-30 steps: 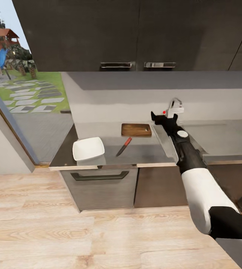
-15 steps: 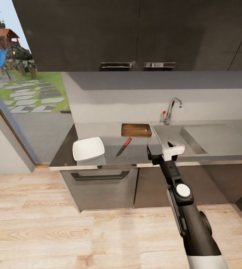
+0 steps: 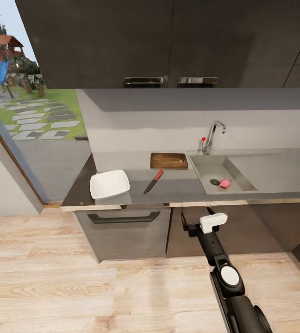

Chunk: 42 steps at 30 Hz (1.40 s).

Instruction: In the kitchen, take the Vidalia onion out of the sink, dice it on the chopping board with the paring knife, put the diced onion into the bowl on the countertop, then place both the paring knife and the chopping board into the sink.

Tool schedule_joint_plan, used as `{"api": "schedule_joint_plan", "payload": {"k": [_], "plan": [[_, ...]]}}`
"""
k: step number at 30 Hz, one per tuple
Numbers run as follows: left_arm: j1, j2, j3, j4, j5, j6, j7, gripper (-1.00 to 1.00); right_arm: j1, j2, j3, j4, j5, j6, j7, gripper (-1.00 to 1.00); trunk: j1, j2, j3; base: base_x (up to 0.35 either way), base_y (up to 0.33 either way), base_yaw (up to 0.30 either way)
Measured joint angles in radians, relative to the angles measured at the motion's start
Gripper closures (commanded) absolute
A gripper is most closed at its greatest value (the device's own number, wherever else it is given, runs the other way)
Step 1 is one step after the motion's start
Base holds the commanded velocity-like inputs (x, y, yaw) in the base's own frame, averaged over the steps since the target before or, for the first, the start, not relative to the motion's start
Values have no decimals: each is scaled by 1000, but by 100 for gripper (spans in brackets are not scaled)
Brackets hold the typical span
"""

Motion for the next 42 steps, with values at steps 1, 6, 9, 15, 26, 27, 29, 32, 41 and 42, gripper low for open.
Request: {"api": "schedule_joint_plan", "payload": {"k": [1,6,9,15,26,27,29,32,41,42], "plan": [[0,1,0,-24,0,0,0,-100,19,0,0,1,1,-14,0,-100,0,0,0,0,0,0],[-1,2,0,-101,0,0,0,-100,138,0,-1,6,3,-83,-1,-100,0,0,0,0,0,0],[-1,4,1,-95,0,-1,0,-100,190,0,-3,20,1,-123,-2,-100,0,0,0,0,0,0],[-1,4,-1,-37,1,-9,-1,-100,245,-1,-20,196,3,-250,-3,-100,0,0,0,0,0,0],[-1,5,0,6,3,-56,1,-100,254,-3,-94,557,3,-288,-11,-100,0,0,0,0,0,0],[-1,5,0,10,4,-58,1,-100,254,-4,-105,597,2,-289,-12,-100,0,0,0,0,0,0],[-1,4,0,18,4,-60,1,-100,254,-8,-124,645,1,-291,-13,-100,0,0,0,0,0,0],[-1,2,-1,30,3,-62,1,-100,255,-14,-146,693,-1,-292,-14,-100,0,0,0,0,-38,0],[-1,-3,-3,37,3,-65,1,-100,256,-15,-158,749,-2,-290,-14,-100,0,0,0,0,-245,0],[-1,-3,-3,38,3,-65,1,-100,256,-14,-158,751,-2,-290,-14,-100,0,0,0,0,-302,0]]}}
